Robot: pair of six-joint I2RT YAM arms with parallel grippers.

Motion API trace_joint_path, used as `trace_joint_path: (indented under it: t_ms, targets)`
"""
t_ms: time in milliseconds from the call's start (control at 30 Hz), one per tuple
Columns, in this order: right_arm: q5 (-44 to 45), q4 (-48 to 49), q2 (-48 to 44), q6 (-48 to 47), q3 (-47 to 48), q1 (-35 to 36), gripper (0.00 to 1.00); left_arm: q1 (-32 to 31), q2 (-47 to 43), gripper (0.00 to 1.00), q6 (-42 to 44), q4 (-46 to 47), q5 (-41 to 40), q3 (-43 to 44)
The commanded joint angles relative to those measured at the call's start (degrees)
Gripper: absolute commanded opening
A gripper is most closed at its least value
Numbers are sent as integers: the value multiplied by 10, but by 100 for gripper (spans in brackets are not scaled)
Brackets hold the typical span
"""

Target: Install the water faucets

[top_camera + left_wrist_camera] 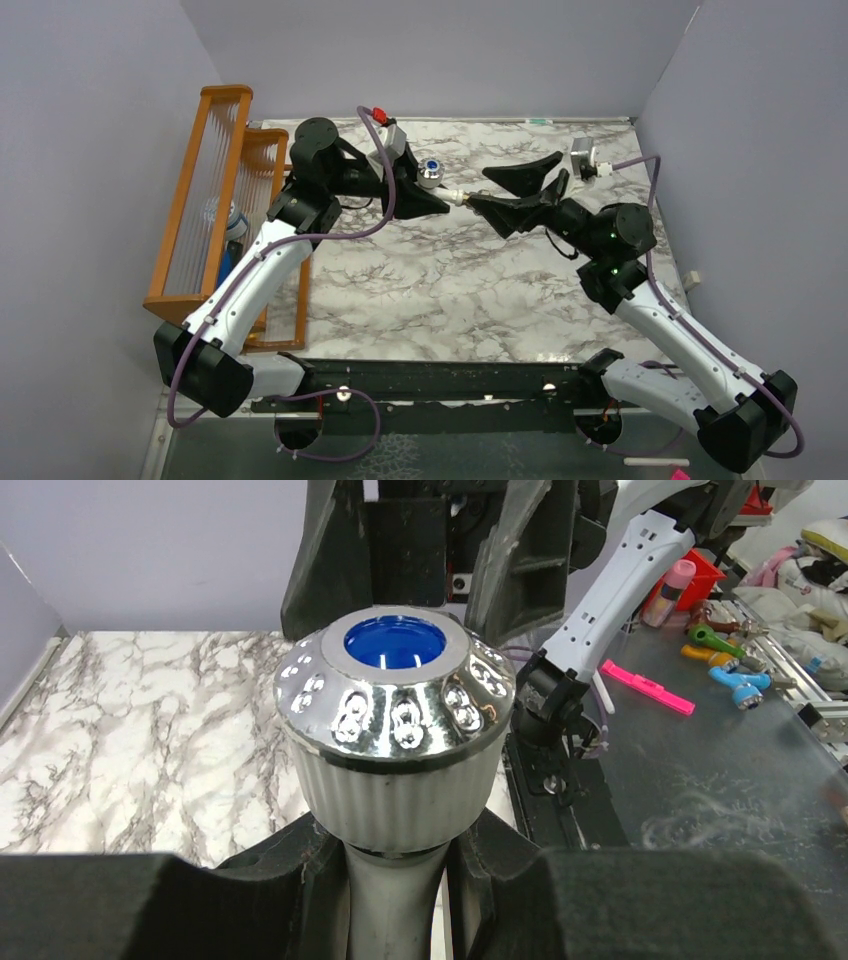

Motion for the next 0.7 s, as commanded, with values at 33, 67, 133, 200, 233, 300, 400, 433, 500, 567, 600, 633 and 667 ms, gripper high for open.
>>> trace_joint_path:
  t_ms: [33,67,133,200,233,300,400,433,500,567,600,633,667]
  targets:
    - [-21,100,-14,-132,-8,3,72,-1,-5,0,1,36,0,28]
    - [-47,109,-13,-156,-9,3,72,-1,-5,0,0,36,1,29]
    - [-107,110,-13,-210,-8,3,72,-1,-5,0,-4,35,-2,29]
    - [-156,92,-16,-272,-2,3,72,-1,-4,0,-13,36,-6,29]
    - [-172,84,-16,-292,2,3,72,-1,-4,0,-19,37,-4,29]
    - [-202,60,-21,-351,8,3,72,-1,-6,0,-30,46,-1,26]
    - [-230,-9,-26,-473,15,3,72,-1,-12,0,-37,59,-2,18]
    - [-231,-27,-28,-509,15,3,72,-1,-14,0,-39,62,-2,17]
    - [-222,-44,-34,-570,11,3,72,-2,-14,0,-47,73,0,16]
    - [-222,-53,-35,-615,5,3,72,-1,-12,0,-52,79,1,17]
    - [-225,-52,-35,-630,3,3,71,-1,-10,0,-52,75,4,20]
    - [-226,-50,-33,-640,3,3,71,-1,-8,0,-51,67,7,25]
    - [-225,-47,-32,-644,3,3,71,-1,-6,0,-46,56,10,30]
